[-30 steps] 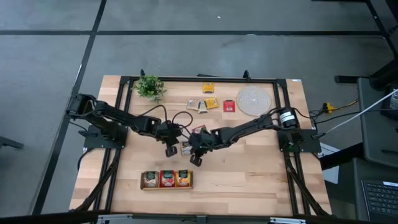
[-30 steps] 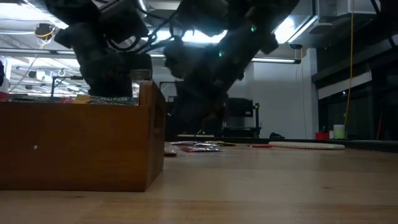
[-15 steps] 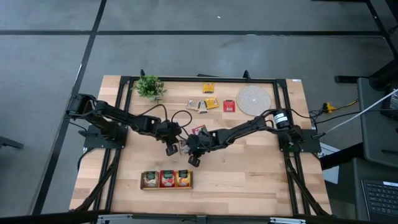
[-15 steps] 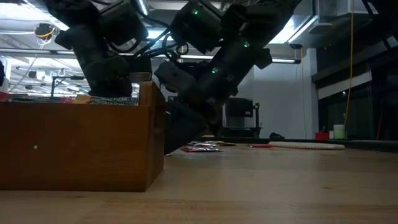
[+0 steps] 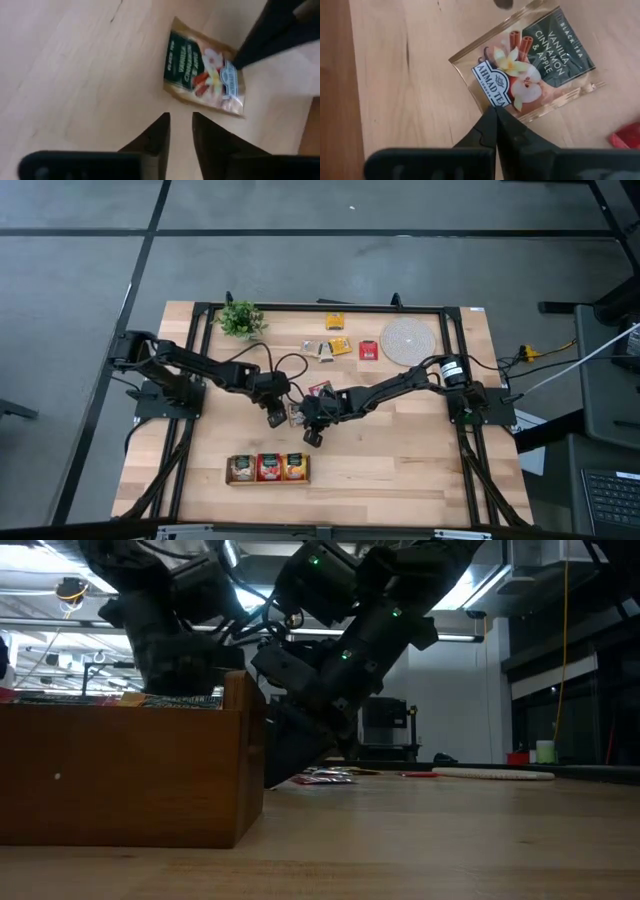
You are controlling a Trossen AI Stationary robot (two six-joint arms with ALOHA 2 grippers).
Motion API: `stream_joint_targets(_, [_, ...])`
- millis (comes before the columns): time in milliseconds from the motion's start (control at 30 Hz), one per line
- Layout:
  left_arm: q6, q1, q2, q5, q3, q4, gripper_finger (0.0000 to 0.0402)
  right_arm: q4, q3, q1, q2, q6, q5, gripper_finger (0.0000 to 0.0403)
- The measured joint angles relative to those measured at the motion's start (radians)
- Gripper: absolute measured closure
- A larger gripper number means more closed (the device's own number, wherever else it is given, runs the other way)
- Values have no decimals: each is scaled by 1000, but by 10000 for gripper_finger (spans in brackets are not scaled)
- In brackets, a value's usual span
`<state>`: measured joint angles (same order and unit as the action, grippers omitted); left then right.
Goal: Pick & Place Tea
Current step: Put the brown tea bag into the left section of the wooden organizer
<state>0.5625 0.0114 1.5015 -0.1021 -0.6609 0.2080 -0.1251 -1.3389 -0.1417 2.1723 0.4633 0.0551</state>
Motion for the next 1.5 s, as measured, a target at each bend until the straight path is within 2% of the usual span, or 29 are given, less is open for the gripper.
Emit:
stream_joint_targets(300, [18, 0, 23, 6, 0, -69, 239, 5, 2, 0, 0, -2, -1, 397])
stream_joint_targets(500, [54, 0, 23, 24, 0, -109, 220, 5, 2, 0, 0, -4, -2, 397])
stream_joint_targets(667, [57, 0, 25, 48, 0, -112, 248, 5, 2, 0, 0, -4, 1, 397])
stream_joint_targets(933, [71, -4, 80, 41, 0, -137, 354, 6, 2, 0, 0, -5, 13, 397])
stream_joint_targets(1067, [71, -4, 93, 28, 0, -131, 392, 6, 2, 0, 0, -5, 32, 397])
stream_joint_targets(1500, [-19, -2, 93, 26, -1, -104, 399, 7, 2, 0, 0, -24, 44, 397])
